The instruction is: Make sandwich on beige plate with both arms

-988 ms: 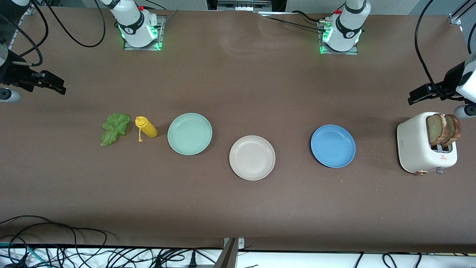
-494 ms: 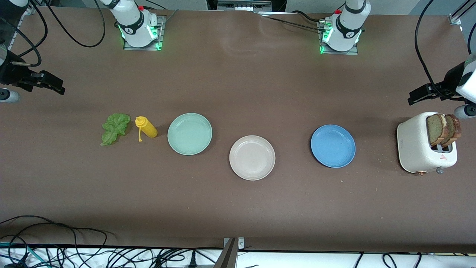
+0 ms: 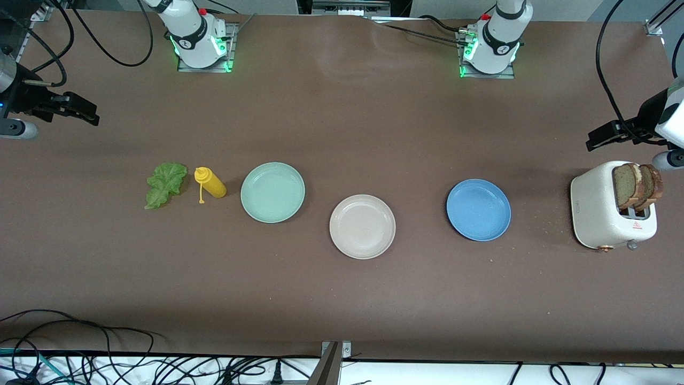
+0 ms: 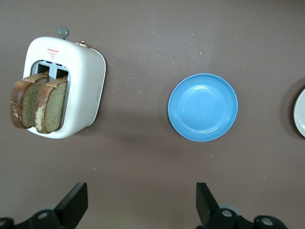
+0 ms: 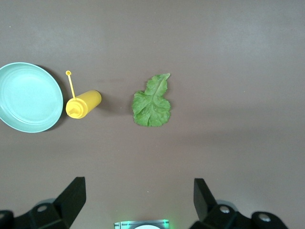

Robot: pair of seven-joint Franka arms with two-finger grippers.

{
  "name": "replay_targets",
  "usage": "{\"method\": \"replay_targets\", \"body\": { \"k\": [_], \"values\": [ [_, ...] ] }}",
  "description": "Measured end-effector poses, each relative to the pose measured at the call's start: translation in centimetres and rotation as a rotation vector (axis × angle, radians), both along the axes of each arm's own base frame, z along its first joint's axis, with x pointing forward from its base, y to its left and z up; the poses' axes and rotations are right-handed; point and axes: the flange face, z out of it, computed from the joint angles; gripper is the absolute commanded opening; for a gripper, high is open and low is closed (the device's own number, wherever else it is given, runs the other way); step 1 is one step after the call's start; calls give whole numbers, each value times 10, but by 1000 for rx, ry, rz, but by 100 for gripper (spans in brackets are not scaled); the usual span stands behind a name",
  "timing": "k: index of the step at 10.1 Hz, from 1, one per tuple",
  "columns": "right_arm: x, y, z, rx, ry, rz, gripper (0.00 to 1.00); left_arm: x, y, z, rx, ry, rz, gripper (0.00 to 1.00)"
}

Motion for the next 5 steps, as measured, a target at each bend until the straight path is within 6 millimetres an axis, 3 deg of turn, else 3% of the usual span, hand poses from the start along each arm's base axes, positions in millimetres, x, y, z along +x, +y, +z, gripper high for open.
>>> {"method": "replay_targets", "body": {
  "k": [5],
  "values": [
    [-2,-2,-1,1,19,-5,100,0,0,0,0,0,0,100]
  ]
}}
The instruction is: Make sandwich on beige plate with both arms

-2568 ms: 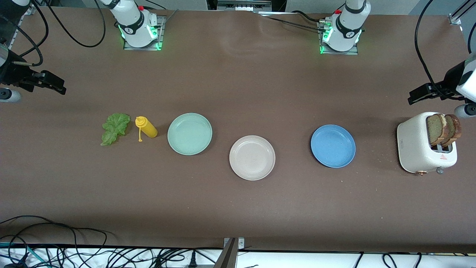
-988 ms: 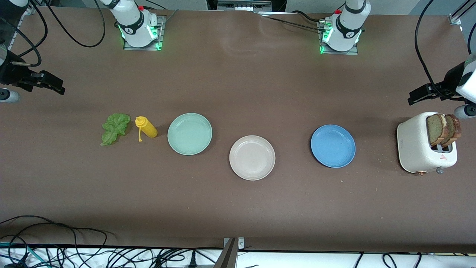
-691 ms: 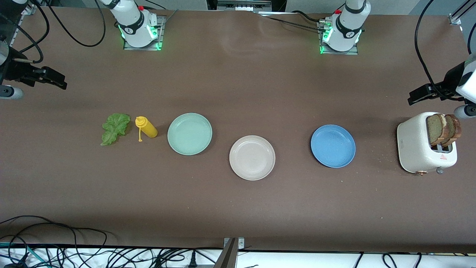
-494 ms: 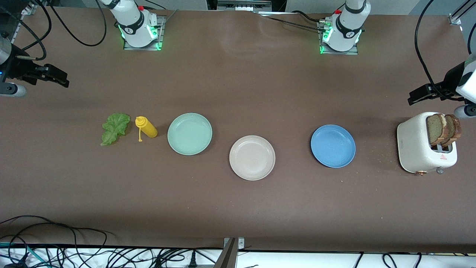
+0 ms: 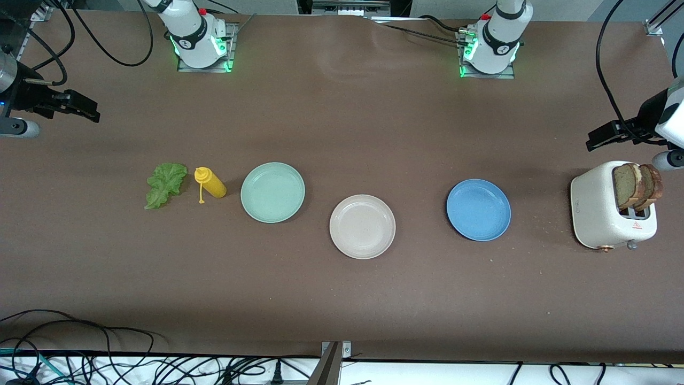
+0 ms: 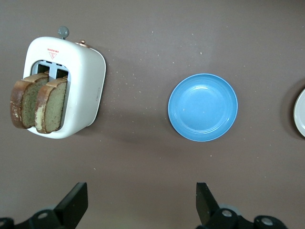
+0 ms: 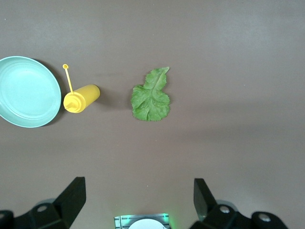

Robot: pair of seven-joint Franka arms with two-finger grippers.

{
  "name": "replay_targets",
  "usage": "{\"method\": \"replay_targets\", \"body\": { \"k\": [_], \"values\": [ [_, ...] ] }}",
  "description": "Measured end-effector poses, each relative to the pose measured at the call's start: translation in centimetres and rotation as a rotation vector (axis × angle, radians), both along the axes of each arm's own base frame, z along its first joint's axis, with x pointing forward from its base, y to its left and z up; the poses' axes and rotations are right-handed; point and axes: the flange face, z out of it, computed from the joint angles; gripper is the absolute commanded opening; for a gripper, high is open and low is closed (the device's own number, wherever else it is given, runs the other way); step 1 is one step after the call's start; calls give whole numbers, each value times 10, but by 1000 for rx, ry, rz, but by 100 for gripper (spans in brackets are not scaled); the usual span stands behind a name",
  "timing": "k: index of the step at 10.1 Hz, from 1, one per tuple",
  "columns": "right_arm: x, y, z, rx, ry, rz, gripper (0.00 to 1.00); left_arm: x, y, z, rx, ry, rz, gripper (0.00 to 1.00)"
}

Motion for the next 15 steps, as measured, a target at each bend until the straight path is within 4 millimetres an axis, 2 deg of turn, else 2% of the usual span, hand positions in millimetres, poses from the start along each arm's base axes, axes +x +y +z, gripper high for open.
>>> {"method": "replay_targets", "body": {
  "k": [15],
  "values": [
    [-1,-13,-1,16,8,-29,100,0,2,0,0,0,3,100]
  ]
}}
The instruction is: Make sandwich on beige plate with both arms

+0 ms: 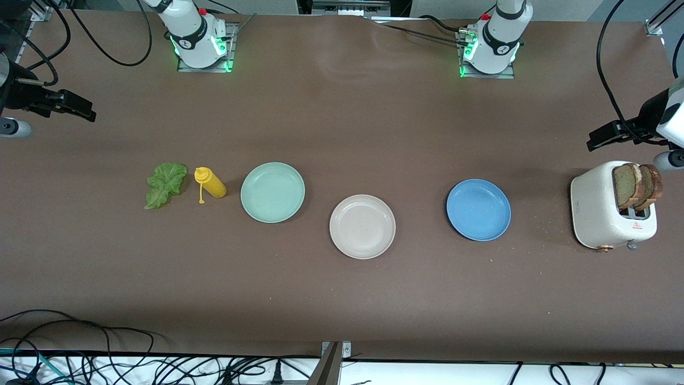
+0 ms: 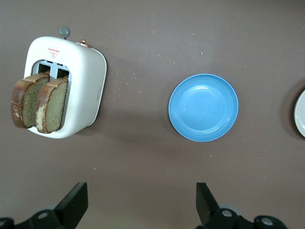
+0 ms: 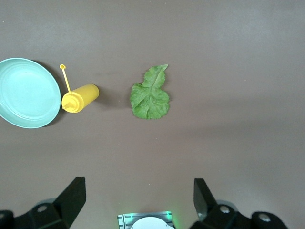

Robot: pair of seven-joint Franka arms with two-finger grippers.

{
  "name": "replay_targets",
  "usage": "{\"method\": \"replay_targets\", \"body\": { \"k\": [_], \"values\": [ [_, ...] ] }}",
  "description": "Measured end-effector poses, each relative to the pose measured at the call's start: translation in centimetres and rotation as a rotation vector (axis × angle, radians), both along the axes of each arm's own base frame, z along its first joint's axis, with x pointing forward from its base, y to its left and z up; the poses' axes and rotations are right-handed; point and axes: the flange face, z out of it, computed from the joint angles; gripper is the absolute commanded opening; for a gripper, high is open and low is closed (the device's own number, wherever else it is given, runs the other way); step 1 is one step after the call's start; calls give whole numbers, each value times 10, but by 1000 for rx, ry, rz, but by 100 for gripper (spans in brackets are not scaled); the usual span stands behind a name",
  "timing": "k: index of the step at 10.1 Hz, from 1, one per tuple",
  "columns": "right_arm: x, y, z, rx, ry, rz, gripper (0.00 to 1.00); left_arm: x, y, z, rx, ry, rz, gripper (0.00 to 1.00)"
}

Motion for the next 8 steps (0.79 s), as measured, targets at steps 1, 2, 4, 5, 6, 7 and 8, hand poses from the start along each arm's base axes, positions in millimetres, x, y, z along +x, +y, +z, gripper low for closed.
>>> {"method": "replay_targets", "body": {
  "k": [1,2,4,5,6,7,8],
  "values": [
    [0,0,0,0,0,-1,100,0,0,0,0,0,0,100],
    [0,-2,0,0,1,-4,100,0,0,0,0,0,0,100],
    [0,-6,0,1,1,-12,100,0,0,0,0,0,1,100],
    [0,-6,0,1,2,-12,100,0,0,0,0,0,1,100],
    [0,-6,-1,1,2,-12,100,0,0,0,0,0,1,100],
    [0,-6,-1,1,2,-12,100,0,0,0,0,0,1,100],
    [0,-6,-1,1,2,-12,100,0,1,-1,0,2,2,100]
  ]
}}
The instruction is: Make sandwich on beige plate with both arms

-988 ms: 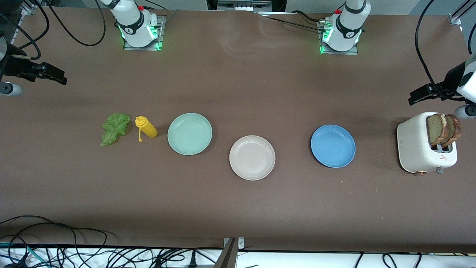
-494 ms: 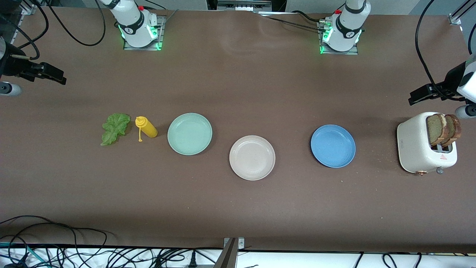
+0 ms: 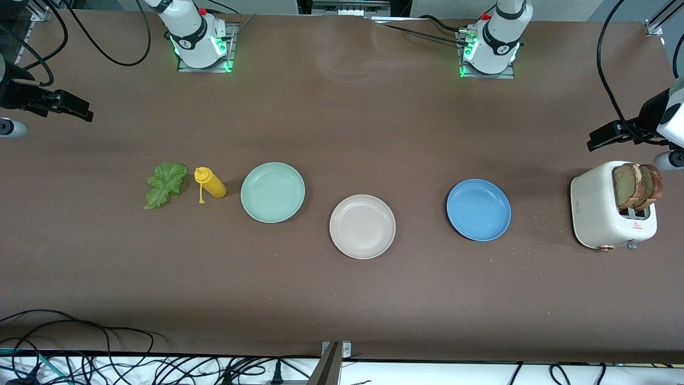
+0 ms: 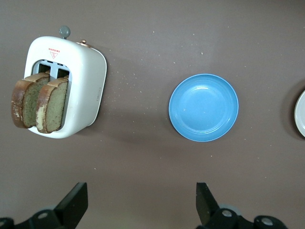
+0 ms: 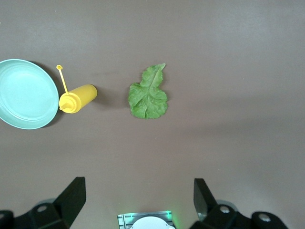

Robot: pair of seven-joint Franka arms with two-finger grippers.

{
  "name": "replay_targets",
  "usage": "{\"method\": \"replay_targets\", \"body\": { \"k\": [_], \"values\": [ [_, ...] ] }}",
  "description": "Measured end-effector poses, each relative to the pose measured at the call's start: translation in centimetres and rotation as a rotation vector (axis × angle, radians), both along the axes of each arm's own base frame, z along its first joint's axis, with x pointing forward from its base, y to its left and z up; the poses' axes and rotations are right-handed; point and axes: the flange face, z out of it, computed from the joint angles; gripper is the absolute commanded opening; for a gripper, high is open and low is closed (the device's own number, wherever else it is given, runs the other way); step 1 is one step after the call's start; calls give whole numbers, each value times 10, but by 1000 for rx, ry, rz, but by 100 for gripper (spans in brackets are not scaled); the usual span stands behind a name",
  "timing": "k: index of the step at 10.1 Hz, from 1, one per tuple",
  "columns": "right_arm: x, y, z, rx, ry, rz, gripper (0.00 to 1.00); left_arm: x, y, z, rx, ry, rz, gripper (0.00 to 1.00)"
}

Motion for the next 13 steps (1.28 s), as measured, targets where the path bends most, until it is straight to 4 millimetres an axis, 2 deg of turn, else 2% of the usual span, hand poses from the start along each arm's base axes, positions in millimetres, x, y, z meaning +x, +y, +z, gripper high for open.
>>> {"method": "replay_targets", "body": {
  "k": [3,6,11,12,13],
  "values": [
    [0,0,0,0,0,0,100,6,8,-15,0,27,15,100],
    [0,0,0,1,1,0,100,15,37,-47,-4,81,61,100],
    [2,5,-2,72,-3,-13,100,33,36,-98,-10,155,56,100],
    [2,2,-2,73,-3,-19,100,36,41,-104,-7,161,63,100],
    [1,-5,-3,75,-2,-33,100,40,56,-110,7,161,73,100]
  ]
}}
